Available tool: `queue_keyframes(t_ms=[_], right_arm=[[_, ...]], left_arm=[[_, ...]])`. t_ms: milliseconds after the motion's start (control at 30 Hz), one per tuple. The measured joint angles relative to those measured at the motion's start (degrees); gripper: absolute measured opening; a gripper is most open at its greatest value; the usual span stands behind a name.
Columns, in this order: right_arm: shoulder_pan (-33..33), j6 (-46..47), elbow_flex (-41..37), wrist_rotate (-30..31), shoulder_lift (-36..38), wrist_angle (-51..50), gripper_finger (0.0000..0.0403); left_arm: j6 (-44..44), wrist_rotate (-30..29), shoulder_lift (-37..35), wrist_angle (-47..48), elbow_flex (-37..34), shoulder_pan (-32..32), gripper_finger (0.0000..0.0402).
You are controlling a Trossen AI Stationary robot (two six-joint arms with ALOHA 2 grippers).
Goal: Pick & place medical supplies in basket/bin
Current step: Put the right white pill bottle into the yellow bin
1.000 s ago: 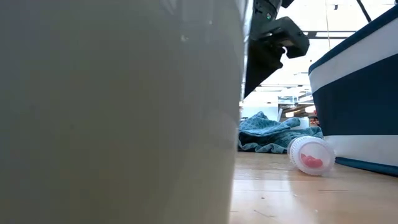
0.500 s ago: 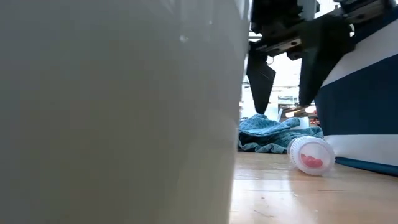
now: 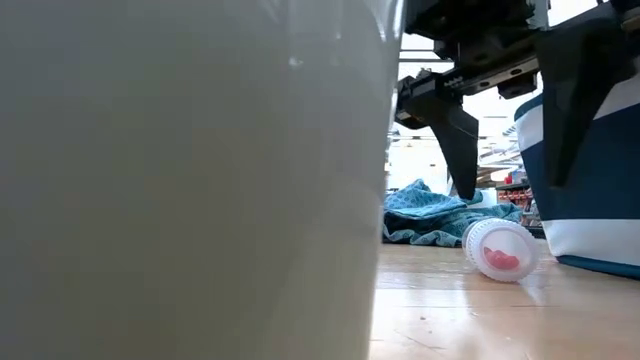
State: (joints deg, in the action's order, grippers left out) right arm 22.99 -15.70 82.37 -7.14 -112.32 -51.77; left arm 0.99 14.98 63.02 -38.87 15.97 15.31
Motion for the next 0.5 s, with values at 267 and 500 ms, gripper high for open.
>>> queue_keyframes(t_ms=[267,500], right_arm=[[-0.7,-3.5,0.0,1.0,-1.0,0.3,0.0247],[-1.5,-5.9,0.0,1.3,-2.0,2.0,0.0247]], left_arm=[[0.0,0.0,0.0,-0.4,0.0,0.0,0.0291],[0.0,-1.5,0.0,-0.6,0.0,0.0,0.0291]])
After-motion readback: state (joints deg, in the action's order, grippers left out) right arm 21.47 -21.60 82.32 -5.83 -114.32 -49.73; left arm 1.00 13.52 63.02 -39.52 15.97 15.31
